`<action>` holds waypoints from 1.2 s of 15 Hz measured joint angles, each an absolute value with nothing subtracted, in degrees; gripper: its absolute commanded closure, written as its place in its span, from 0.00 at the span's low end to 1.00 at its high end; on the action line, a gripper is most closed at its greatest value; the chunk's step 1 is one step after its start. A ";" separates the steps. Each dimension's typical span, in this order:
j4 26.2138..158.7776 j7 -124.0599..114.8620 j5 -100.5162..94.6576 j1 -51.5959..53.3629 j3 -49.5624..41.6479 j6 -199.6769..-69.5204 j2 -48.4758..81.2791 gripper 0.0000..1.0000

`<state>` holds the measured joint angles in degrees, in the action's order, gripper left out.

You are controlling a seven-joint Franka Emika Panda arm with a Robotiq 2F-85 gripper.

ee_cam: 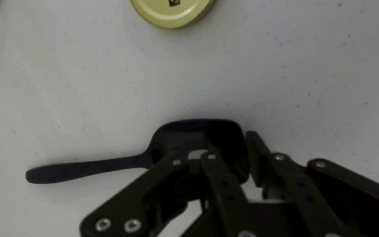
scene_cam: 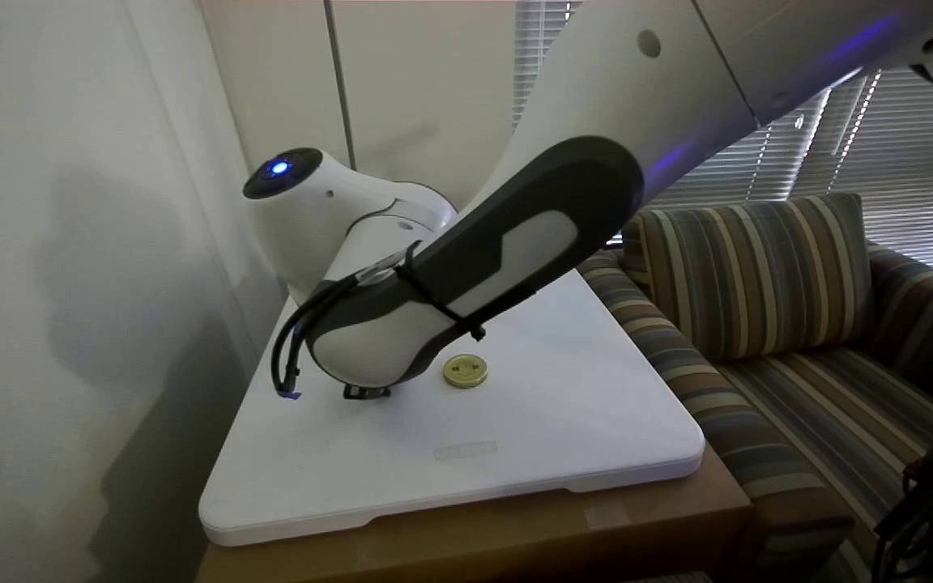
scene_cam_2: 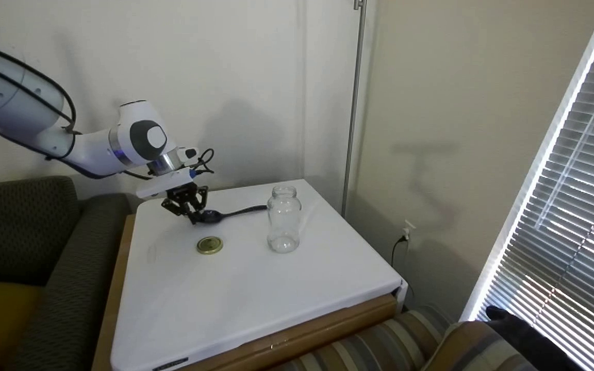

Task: Pick the big spoon and put it in the glass jar

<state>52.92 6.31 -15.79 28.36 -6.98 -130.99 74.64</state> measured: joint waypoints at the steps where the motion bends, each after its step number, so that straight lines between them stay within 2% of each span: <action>1: 52.99 6.26 -15.80 28.38 -7.00 -131.00 74.63 0.99; 2: 52.99 6.05 -15.86 28.51 -7.26 -131.02 74.38 0.96; 4: 53.18 5.93 -15.86 28.64 -7.39 -131.02 74.02 1.00; 9: 53.39 6.63 -15.12 28.48 -6.66 -130.06 72.02 0.99; 18: 53.30 9.45 -14.17 27.25 -5.81 -115.54 61.11 0.98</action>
